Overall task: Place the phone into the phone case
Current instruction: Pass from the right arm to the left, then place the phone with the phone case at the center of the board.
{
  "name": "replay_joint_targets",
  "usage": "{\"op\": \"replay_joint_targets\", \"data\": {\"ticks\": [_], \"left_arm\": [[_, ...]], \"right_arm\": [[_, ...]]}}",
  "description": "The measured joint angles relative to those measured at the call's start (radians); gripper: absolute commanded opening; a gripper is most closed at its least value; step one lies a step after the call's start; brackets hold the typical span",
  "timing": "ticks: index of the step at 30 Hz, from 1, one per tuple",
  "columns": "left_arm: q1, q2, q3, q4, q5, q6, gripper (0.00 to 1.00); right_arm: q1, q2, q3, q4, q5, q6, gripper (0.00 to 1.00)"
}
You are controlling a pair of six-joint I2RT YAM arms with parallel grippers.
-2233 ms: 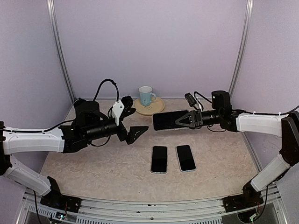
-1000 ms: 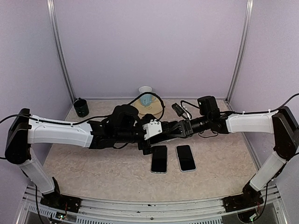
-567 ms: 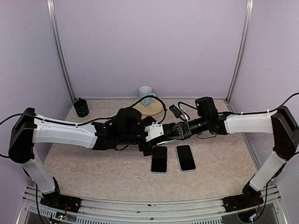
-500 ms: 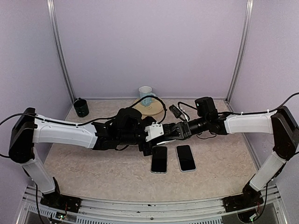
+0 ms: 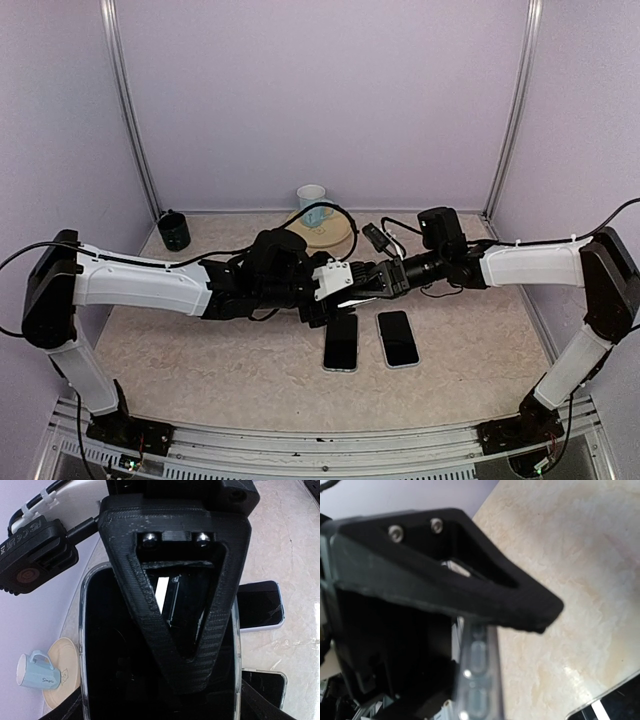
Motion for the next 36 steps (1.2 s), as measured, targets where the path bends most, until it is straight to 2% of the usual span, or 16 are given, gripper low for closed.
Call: {"op": "replay_joint_targets", "data": {"ticks": [5,7,11,15,28,36], "left_arm": [[0.000,0.000,0.001,-0.004,0.000,-0.001,0.48],[0.000,0.000,0.002,-0.005,0.000,-0.003,0.41],[0.001,0.002,0.003,-0.008,0.000,-0.013,0.31],[0.003,0.013,0.003,-0.020,-0.006,-0.031,0.23],[0.004,0.016,0.002,-0.031,-0.073,-0.092,0.18],[0.008,0.058,0.017,-0.100,-0.166,-0.220,0.16]], "right_arm": [[0.000,0.001,0.000,0.002,0.001,0.003,0.01],[0.000,0.002,0.000,0.002,0.001,0.003,0.04],[0.000,0.003,0.000,0.002,0.000,-0.003,0.34],[0.001,0.003,0.009,0.004,-0.006,-0.012,0.50],[-0.085,-0.040,0.010,0.007,-0.010,-0.021,0.57],[-0.154,-0.073,-0.010,-0.009,0.027,-0.027,0.58]]}}
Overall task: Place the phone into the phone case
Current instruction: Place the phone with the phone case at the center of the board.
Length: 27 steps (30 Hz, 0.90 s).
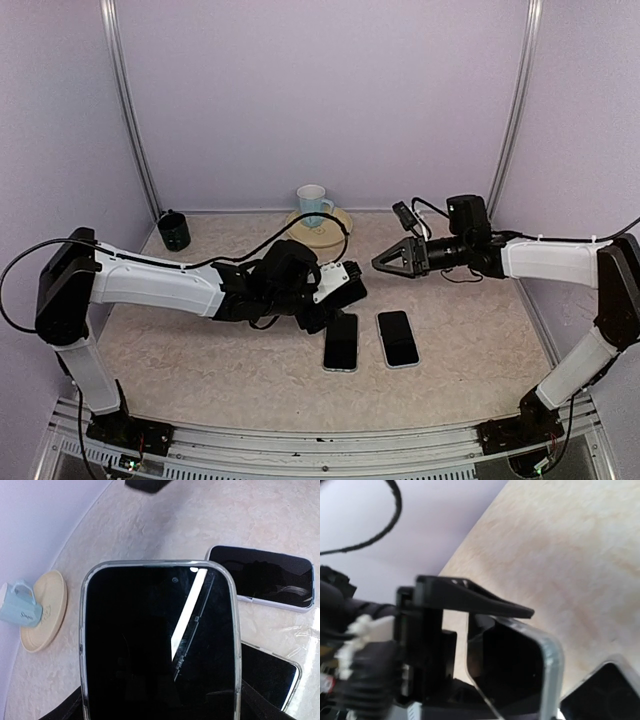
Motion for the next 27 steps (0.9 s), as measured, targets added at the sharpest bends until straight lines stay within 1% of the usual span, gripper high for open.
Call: {"op": "replay_joint_targets", "data": {"ticks": [2,3,6,12,20,24,27], "left_arm": [[0.004,0.024,0.016,-0.043,-0.019,-0.064,0.14],[0.007,0.026,0.018,-0.050,-0.022,-0.072,0.12],[0.021,0.036,0.035,-0.103,-0.039,-0.190,0.13],[0.059,0.039,0.081,-0.206,-0.077,-0.471,0.12],[0.071,0.077,0.115,-0.383,-0.147,-0.857,0.04],[0.058,0.121,0.157,-0.496,-0.185,-1.036,0.04],[0.043,0.154,0.196,-0.567,-0.220,-1.131,0.06]], "right_arm": [[-0.009,-0.007,-0.001,-0.008,0.018,-0.004,0.58],[-0.011,-0.011,-0.003,-0.010,0.027,-0.006,0.58],[-0.018,-0.024,-0.013,-0.016,0.047,-0.010,0.59],[-0.030,-0.039,-0.032,-0.026,0.080,-0.014,0.59],[-0.031,-0.050,-0.041,-0.038,0.097,-0.016,0.60],[-0.031,-0.059,-0.043,-0.039,0.101,-0.016,0.60],[-0.031,-0.068,-0.044,-0.045,0.102,-0.019,0.60]]}}
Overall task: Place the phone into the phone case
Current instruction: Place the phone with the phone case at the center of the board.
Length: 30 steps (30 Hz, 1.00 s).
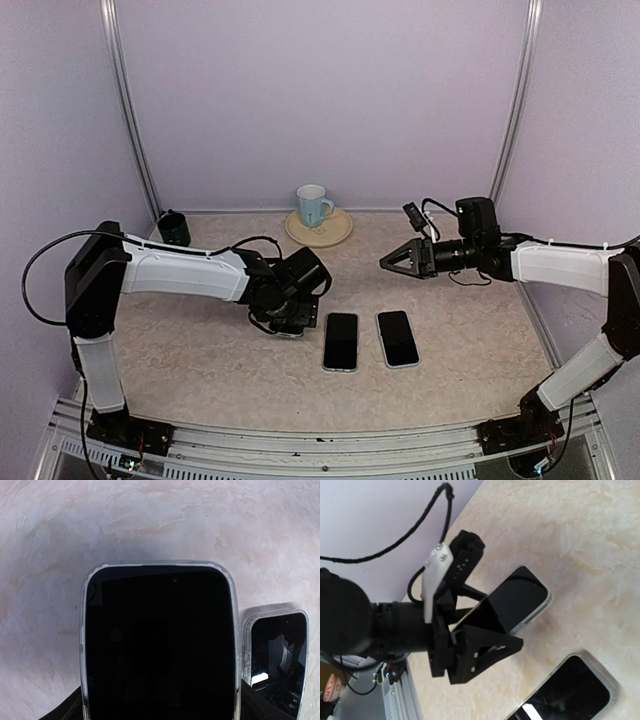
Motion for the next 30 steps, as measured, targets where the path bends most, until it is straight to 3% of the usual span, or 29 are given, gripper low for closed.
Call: {"op": "replay_joint_targets", "data": {"ticks": [9,15,23,30], "left_arm": [[-0.012,0.026,-0.030,-0.091,-0.023,-0.163,0.09],[-0.022,0.032,-0.075,-0.095,-0.021,-0.180,0.11],[-0.023,0.035,-0.098,-0.043,-0.015,-0.179,0.22],[-0.023,0.035,-0.107,-0.013,-0.010,-0.179,0.49]], "right_arm": [[0.000,-0.022,-0.006,-0.015,0.003,-0.013,0.61],[-0.002,-0.023,-0.011,-0.016,0.002,-0.020,0.61],[-0.006,-0.023,-0.011,-0.016,0.001,-0.024,0.62],[-0.007,-0.023,-0.016,-0.015,0.000,-0.025,0.62]]}}
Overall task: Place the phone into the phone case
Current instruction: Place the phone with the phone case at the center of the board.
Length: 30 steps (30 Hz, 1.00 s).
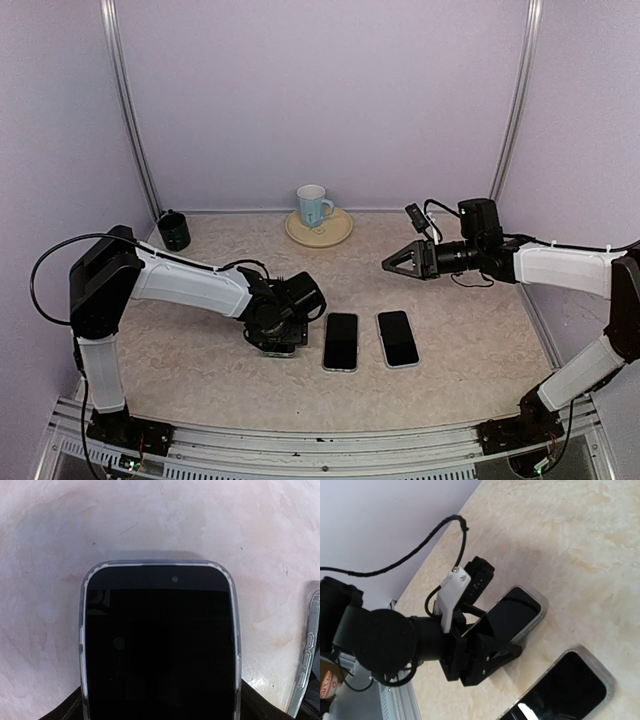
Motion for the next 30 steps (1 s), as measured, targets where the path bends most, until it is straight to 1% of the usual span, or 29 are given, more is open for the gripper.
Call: {"op": "replay_joint_targets", "data": {"ticks": [5,11,17,20,30], "left_arm": [[0.000,-0.005,-0.012,0.021,0.002,0.000,0.50],[0.000,-0.015,-0.030,0.039,0.005,0.006,0.59],[-0.004,-0.025,-0.050,0.056,0.004,0.013,0.61],[-0.005,-0.032,-0.061,0.061,0.005,0.014,0.66],[-0.006,-0.047,-0.080,0.078,0.023,0.034,0.70]], "right_arm": [[0.000,0.000,0.000,0.000,0.000,0.000,0.62],[0.000,0.002,0.000,0.001,0.000,0.000,0.62],[0.000,0.009,0.000,0.001,-0.001,0.000,0.62],[0.000,0.010,0.000,0.001,-0.002,0.000,0.62],[0.000,0.011,0.000,0.001,-0.004,0.001,0.62]]}}
